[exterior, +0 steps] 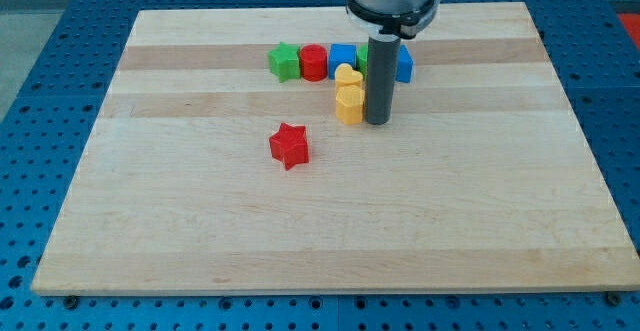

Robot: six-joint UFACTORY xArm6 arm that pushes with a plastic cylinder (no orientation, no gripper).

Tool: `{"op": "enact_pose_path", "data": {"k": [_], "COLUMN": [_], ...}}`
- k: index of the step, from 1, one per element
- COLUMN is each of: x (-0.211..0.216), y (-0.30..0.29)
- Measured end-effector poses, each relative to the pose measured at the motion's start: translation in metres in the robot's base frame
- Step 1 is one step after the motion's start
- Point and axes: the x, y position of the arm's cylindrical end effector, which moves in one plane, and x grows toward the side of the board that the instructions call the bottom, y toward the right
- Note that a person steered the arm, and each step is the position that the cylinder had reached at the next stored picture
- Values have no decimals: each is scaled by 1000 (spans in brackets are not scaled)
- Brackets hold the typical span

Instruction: Nudge the yellow heart to the left

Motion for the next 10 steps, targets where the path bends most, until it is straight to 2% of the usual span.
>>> {"op": "enact_pose_path", "data": {"k": [2, 6, 10], "x": [0, 0, -47], "y": [-8, 20, 20]}}
